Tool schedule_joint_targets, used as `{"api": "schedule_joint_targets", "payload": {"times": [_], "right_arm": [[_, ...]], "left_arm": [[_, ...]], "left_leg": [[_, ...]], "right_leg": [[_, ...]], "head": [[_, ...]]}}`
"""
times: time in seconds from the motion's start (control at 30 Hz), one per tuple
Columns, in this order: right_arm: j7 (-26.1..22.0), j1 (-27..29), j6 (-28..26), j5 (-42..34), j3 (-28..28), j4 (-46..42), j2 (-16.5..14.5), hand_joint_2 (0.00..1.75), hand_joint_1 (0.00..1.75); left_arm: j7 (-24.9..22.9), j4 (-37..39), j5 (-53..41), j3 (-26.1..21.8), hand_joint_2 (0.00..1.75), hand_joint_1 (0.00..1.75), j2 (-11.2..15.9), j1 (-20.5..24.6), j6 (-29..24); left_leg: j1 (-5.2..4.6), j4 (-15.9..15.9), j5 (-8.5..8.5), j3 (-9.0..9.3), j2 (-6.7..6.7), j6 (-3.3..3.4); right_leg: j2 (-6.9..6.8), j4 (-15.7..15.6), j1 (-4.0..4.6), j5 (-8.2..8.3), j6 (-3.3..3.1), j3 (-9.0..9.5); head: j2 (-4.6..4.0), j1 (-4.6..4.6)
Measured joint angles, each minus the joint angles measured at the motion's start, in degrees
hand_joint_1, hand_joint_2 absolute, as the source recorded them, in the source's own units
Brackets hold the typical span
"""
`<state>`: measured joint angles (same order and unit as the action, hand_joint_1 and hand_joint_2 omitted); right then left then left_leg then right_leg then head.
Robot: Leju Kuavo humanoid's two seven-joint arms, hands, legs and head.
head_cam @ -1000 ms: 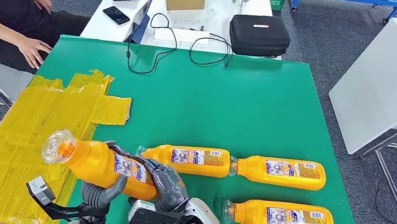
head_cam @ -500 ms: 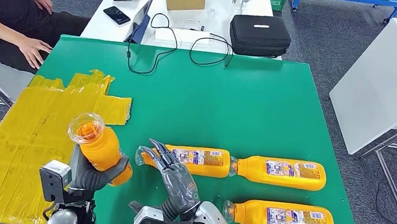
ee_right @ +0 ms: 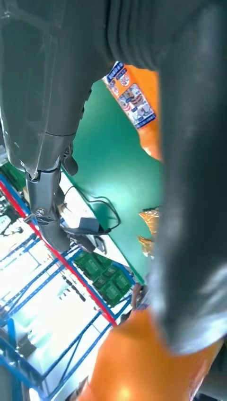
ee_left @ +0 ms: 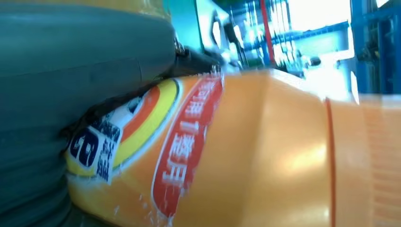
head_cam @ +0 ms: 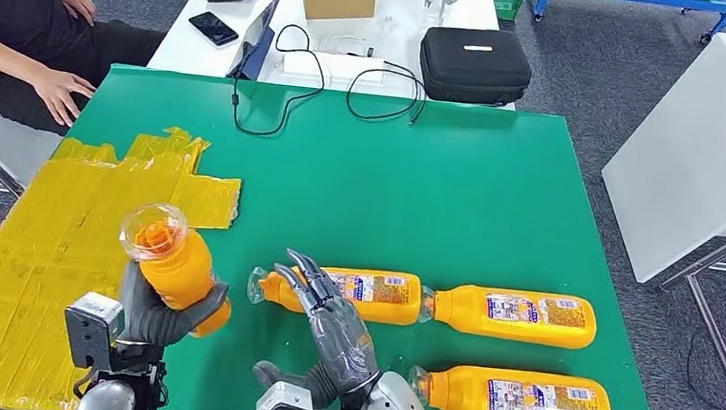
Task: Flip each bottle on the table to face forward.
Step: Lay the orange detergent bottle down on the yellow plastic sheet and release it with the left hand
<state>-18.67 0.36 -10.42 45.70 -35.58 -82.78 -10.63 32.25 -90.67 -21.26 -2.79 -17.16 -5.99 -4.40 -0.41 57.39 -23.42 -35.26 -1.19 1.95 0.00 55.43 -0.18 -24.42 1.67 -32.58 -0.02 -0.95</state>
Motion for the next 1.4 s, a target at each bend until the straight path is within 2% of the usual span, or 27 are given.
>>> {"api": "schedule_joint_targets", "payload": {"times": [0.1,0.13,0.2,0.3,0.43,0.53,0.67,0.9,1.13,1.3,1.4], "right_arm": [[-0.33,0.25,-0.76,-1.1,0.42,-1.42,0.3,0.0,0.0],[-0.48,0.33,-0.72,-1.74,0.63,-1.91,0.46,0.0,0.0],[-0.77,0.39,-0.5,-2.8,1.12,-2.6,0.82,0.0,0.0],[-1.0,0.38,-0.35,-3.45,1.62,-2.94,1.11,0.0,0.0],[-1.0,0.3,-0.35,-3.51,1.81,-2.94,1.21,0.0,0.0],[-0.87,0.22,-0.38,-3.53,1.9,-2.93,1.33,0.0,0.0],[-0.55,-0.79,-0.39,-4.45,1.96,-2.9,1.96,0.0,0.0],[-1.34,-2.6,-0.12,-6.69,2.05,-2.33,3.39,0.0,0.0],[-1.84,-3.41,0.76,-8.01,1.9,-1.86,4.45,0.0,0.0],[-2.24,-3.98,0.82,-8.85,1.55,-1.44,5.06,0.0,0.0],[-2.33,-4.17,0.83,-9.0,1.39,-1.22,5.26,0.0,0.0]], "left_arm": [[-2.42,0.09,-17.49,-1.87,1.75,1.75,0.91,2.07,-18.32],[-3.08,0.21,-21.14,-2.74,1.75,1.75,1.57,3.02,-22.34],[-3.74,0.54,-24.62,-4.53,1.75,1.75,2.95,4.55,-25.67],[-3.79,0.87,-27.51,-6.22,1.75,1.75,4.14,5.35,-27.44],[-4.29,1.05,-31.28,-6.56,1.75,1.75,4.41,5.49,-29.14],[-7.33,1.91,-36.12,-5.91,1.75,1.75,4.77,5.64,-30.37],[-14.92,8.08,-50.26,-5.24,1.75,1.75,6.98,7.2,-33.82],[-16.64,17.88,-64.71,-9.2,1.75,1.75,10.58,10.26,-35.36],[-21.41,24.34,-68.22,-9.91,1.75,1.75,13.96,11.58,-35.37],[-25.28,31.54,-68.66,-8.13,1.75,1.75,16.26,12.96,-35.59],[-25.92,34.67,-68.68,-6.98,1.75,1.75,17.32,13.9,-36.01]], "left_leg": [[0.02,0.0,0.02,0.0,0.02,-0.02],[0.03,0.0,0.03,0.01,0.01,-0.04],[0.07,-0.01,0.06,0.01,-0.01,-0.09],[0.09,-0.01,0.08,0.01,0.0,-0.11],[0.07,0.0,0.07,-0.01,-0.01,-0.11],[0.05,0.0,0.07,-0.01,-0.01,-0.1],[0.07,0.0,0.08,-0.01,0.01,-0.11],[0.12,-0.01,0.14,-0.01,0.04,-0.16],[0.12,-0.01,0.14,-0.03,0.0,-0.16],[0.1,-0.01,0.13,-0.04,-0.02,-0.16],[0.08,-0.01,0.14,-0.02,-0.07,-0.16]], "right_leg": [[0.0,0.0,0.02,0.01,-0.01,0.0],[0.0,0.0,0.03,0.01,-0.01,0.01],[0.0,0.01,0.06,0.01,-0.02,0.02],[0.0,0.02,0.09,0.01,-0.02,0.02],[0.0,0.01,0.08,0.01,-0.02,0.0],[0.0,0.01,0.07,0.01,-0.02,0.0],[0.01,0.01,0.07,0.03,-0.03,0.0],[0.02,0.03,0.1,0.04,-0.04,0.0],[0.01,0.04,0.1,0.02,-0.05,-0.02],[0.0,0.03,0.09,0.02,-0.05,-0.02],[-0.03,0.03,0.08,0.03,-0.05,0.03]], "head": [[0.0,0.01],[0.0,0.02],[0.0,0.02],[0.0,0.01],[0.0,0.01],[0.0,0.01],[0.0,0.01],[0.0,0.01],[0.0,0.01],[0.0,0.01],[0.0,0.01]]}}
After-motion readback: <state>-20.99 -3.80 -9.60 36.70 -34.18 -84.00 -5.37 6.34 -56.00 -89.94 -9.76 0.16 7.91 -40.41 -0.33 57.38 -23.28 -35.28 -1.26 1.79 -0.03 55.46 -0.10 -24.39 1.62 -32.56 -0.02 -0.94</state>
